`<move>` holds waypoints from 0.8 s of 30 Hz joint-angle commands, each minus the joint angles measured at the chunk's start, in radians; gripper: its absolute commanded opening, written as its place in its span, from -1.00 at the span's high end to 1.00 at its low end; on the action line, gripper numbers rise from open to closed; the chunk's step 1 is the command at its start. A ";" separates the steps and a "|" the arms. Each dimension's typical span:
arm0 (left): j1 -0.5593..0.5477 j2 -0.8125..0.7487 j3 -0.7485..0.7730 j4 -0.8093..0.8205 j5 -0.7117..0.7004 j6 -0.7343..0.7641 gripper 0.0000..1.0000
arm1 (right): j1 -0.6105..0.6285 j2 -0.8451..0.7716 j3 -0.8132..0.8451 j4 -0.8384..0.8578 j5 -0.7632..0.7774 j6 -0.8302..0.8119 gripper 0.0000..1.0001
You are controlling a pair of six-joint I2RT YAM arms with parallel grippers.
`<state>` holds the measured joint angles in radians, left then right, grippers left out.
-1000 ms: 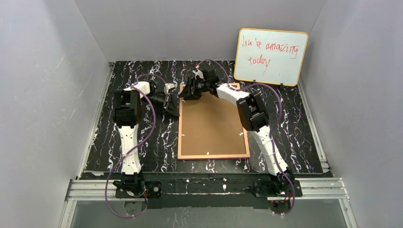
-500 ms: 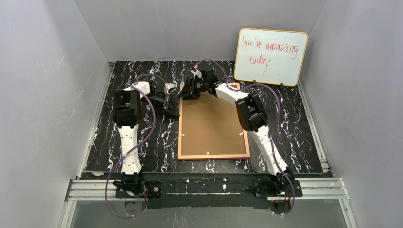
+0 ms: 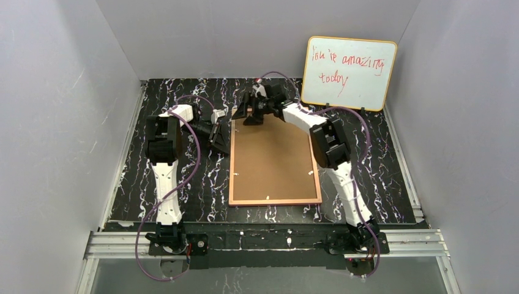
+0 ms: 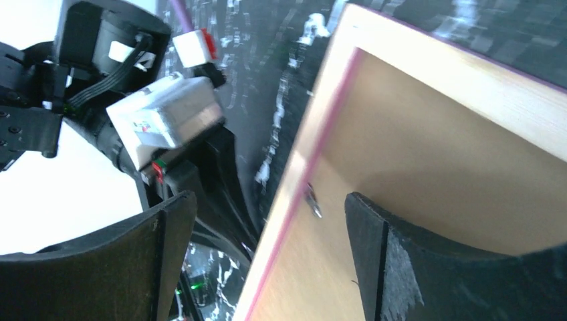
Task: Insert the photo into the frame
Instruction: Install the photo frame at the center of the board.
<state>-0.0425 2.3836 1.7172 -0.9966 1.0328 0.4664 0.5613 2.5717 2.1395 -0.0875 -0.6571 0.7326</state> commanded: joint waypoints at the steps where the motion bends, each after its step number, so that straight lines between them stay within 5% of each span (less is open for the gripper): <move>1: 0.009 -0.067 -0.010 -0.060 -0.162 0.111 0.64 | -0.105 -0.247 -0.168 0.070 0.151 -0.021 -0.83; 10: 0.009 -0.178 -0.188 -0.036 -0.198 0.167 0.51 | -0.254 -0.594 -0.636 0.122 0.378 -0.021 -0.95; 24: -0.021 -0.316 -0.402 -0.019 -0.233 0.271 0.51 | -0.281 -0.736 -0.894 0.023 0.735 -0.026 -0.97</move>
<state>-0.0399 2.1372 1.3708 -1.0248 0.8619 0.6674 0.2840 1.9392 1.2995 -0.0681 -0.0723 0.7235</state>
